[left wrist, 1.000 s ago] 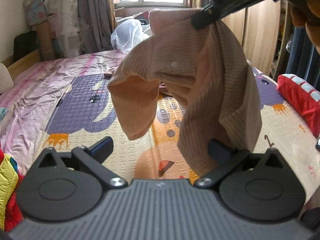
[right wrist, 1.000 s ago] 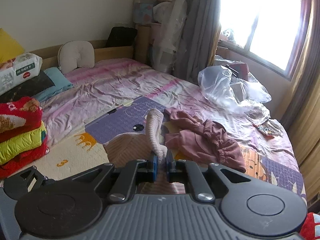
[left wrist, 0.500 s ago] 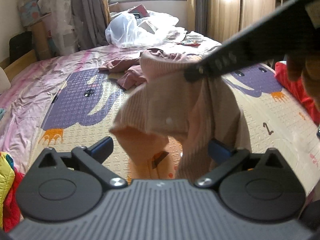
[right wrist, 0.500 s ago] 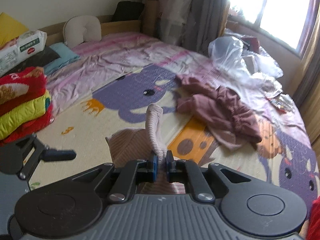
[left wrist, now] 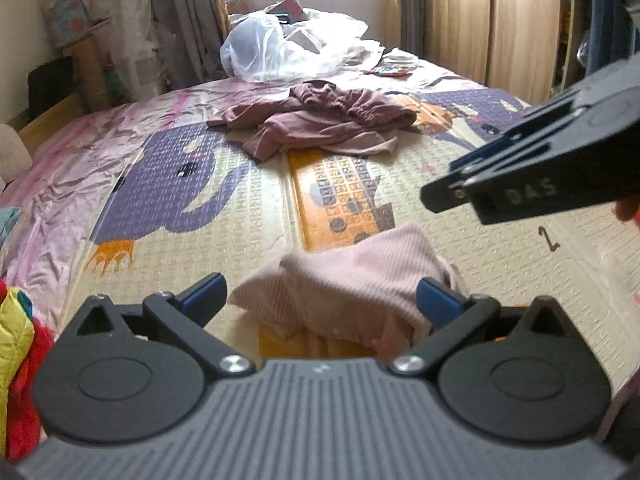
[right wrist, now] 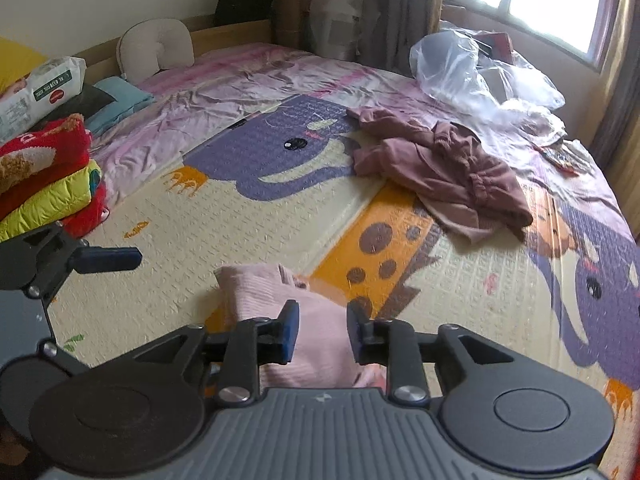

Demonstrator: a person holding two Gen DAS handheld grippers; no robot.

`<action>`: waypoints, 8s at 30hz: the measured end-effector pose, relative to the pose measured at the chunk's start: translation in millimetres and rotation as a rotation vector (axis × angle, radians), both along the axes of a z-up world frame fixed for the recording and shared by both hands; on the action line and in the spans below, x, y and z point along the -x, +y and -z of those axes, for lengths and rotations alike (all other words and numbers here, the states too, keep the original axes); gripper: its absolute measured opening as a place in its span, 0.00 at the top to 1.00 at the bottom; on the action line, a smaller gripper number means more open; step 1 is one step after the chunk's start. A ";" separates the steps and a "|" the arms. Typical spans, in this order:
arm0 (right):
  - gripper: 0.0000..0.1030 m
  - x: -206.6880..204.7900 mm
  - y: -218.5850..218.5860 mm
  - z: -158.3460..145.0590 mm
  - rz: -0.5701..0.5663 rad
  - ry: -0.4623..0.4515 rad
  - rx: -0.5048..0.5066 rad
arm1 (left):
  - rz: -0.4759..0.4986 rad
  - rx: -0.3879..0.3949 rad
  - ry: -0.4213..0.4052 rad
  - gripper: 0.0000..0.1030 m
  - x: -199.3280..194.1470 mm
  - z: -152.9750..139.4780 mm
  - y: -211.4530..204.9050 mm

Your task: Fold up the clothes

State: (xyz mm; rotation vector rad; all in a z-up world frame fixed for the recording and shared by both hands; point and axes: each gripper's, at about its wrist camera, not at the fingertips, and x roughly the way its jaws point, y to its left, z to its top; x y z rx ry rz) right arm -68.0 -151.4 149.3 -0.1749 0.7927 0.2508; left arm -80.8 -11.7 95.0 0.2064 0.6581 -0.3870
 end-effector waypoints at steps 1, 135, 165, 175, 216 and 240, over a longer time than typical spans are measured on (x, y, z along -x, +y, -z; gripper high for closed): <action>0.64 3.3 -2.6 2.0 0.006 -0.003 -0.008 | -0.005 0.004 0.005 0.00 2.4 1.6 0.7; 0.81 35.9 -102.6 144.4 0.172 -0.078 -0.169 | -0.059 0.032 0.100 0.00 -46.2 82.6 -48.6; 0.16 46.7 -66.7 135.3 0.035 -0.103 -0.098 | -0.155 0.021 0.056 0.00 -48.9 66.5 -15.8; 0.20 27.2 -79.2 162.7 0.130 0.034 -0.178 | -0.233 -0.033 0.038 0.00 -51.6 67.1 -6.7; 0.30 33.4 -111.8 140.9 0.210 -0.247 0.157 | -0.118 -0.028 0.199 0.07 -68.8 106.3 -45.6; 0.26 58.9 -48.6 143.6 -0.121 -0.242 0.028 | -0.197 -0.095 0.175 0.00 -74.5 102.0 -42.4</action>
